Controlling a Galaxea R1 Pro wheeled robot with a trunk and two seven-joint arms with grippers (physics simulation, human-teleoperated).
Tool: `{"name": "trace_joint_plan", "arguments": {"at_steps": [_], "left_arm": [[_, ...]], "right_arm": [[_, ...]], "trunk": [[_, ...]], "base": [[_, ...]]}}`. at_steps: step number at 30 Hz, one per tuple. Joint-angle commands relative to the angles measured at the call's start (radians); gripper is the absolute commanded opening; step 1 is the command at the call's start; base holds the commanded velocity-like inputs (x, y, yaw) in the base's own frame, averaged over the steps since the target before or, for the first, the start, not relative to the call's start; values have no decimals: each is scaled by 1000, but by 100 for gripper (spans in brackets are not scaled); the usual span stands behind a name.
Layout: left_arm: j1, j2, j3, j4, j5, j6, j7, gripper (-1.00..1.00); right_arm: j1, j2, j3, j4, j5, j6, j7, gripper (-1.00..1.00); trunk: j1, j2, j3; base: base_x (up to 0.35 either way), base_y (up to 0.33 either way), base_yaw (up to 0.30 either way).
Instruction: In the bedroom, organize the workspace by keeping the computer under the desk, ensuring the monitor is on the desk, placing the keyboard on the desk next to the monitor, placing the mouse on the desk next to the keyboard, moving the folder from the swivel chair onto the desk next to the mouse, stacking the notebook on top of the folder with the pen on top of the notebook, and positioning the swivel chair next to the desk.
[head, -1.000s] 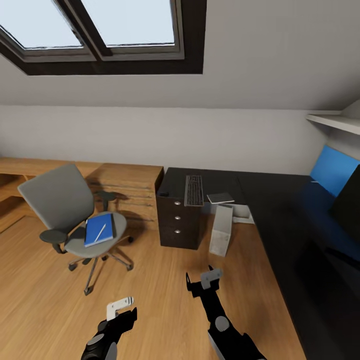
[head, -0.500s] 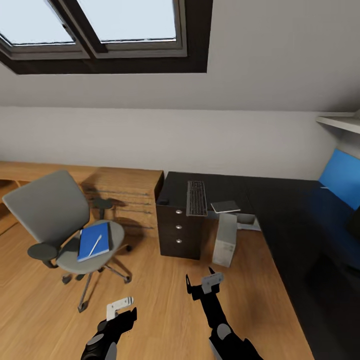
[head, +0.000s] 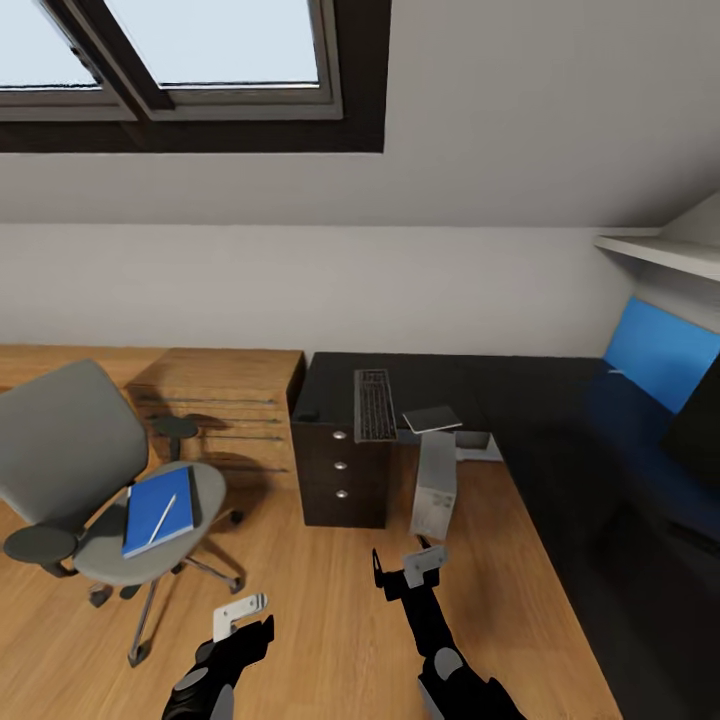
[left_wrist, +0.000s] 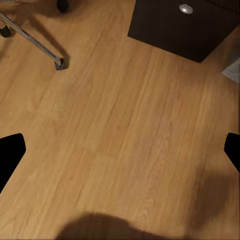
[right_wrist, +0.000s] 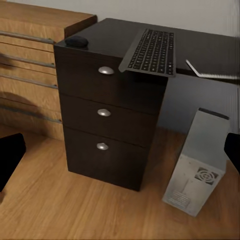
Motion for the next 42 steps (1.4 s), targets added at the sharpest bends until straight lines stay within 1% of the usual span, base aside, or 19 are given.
{"name": "trace_joint_plan", "arguments": {"at_steps": [1, 8, 22, 29, 33, 42], "left_arm": [[0, -1, 1, -2, 10, 5, 5, 100], [-1, -1, 1, -2, 11, 5, 5, 100], [0, 1, 1, -4, 12, 5, 5, 100], [-1, 1, 5, -34, 14, 5, 3, 100], [-1, 1, 5, -40, 15, 5, 2, 100], [-1, 1, 7, -51, 16, 5, 2, 100]], "right_arm": [[-1, 0, 2, 1, 9, -1, -10, 100], [-1, 0, 2, 3, 9, -1, -10, 100], [-1, 0, 2, 16, 9, -1, -10, 100], [-1, 0, 4, 17, 9, -1, -10, 100], [-1, 0, 4, 16, 9, -1, -10, 100], [-1, 0, 3, 15, 9, 0, -12, 100]], "trunk": [[1, -2, -1], [1, -2, 5], [1, -2, 8], [1, -2, 8], [1, -2, 8], [1, -2, 8]], "base": [[13, 11, -210], [143, 122, -212], [240, 235, -235], [67, 313, -57], [190, 233, -9], [261, 43, -1]]}}
